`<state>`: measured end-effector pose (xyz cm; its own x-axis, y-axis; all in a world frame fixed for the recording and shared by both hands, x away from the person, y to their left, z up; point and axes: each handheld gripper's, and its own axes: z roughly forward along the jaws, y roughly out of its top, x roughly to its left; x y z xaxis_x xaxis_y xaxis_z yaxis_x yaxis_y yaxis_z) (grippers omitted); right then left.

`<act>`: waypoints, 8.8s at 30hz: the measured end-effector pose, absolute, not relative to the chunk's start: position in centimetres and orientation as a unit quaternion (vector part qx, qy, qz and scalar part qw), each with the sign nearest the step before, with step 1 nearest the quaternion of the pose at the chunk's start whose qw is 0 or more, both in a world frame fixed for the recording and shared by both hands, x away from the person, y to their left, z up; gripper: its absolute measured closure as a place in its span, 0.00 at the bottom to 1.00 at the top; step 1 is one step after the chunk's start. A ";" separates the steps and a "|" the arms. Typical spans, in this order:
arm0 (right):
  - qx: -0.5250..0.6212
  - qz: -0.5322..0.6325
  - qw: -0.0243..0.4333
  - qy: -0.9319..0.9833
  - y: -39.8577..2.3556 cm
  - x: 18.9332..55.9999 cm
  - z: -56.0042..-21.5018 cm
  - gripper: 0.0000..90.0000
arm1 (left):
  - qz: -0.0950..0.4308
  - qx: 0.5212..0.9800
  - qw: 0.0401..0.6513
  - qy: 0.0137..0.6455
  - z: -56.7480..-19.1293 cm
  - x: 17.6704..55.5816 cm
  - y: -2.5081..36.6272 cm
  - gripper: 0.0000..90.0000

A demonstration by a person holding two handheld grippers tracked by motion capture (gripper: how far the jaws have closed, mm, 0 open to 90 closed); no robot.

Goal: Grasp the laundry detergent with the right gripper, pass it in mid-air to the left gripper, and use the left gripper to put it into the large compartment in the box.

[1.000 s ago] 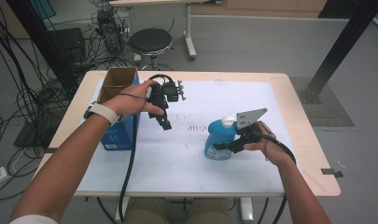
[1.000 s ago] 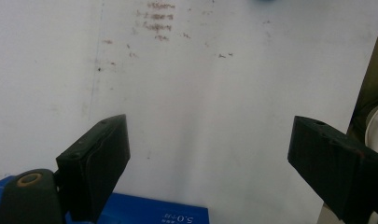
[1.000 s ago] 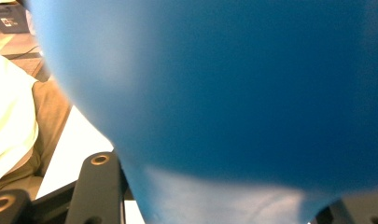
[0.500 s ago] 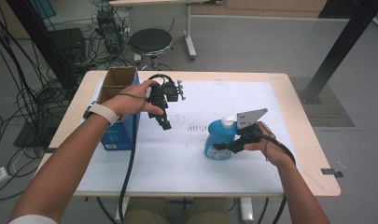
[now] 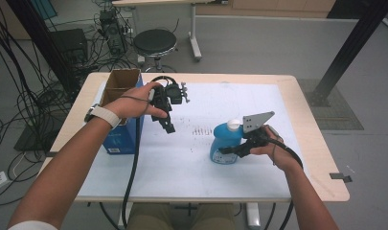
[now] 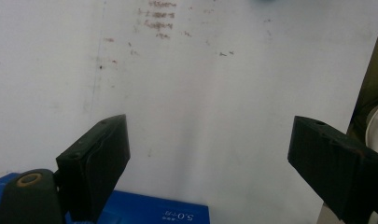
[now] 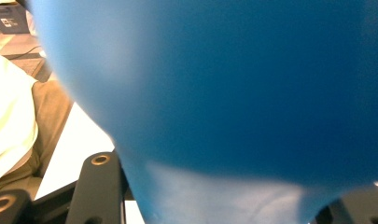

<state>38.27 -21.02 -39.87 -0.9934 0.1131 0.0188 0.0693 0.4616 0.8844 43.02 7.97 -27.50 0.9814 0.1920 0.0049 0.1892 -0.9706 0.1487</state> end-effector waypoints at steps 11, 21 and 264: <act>0.062 0.520 0.021 0.851 -21.1 38.2 -39.9 0.48 | 0.014 0.993 0.073 0.094 -27.2 42.8 8.0 0.13; 0.061 0.511 0.026 0.857 -20.7 38.1 -39.5 0.48 | 0.019 0.993 0.073 0.093 -26.7 42.5 8.5 0.13; 0.026 0.474 -0.025 0.880 -8.4 36.3 -31.6 0.48 | 0.015 0.998 0.056 0.016 -17.7 36.1 4.5 0.09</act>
<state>36.29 -8.38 -31.55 -0.9975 0.0216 0.0678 0.0685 0.5499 0.8324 36.13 4.51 -17.66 0.9990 0.0342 0.0283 0.0308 -0.9931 0.1128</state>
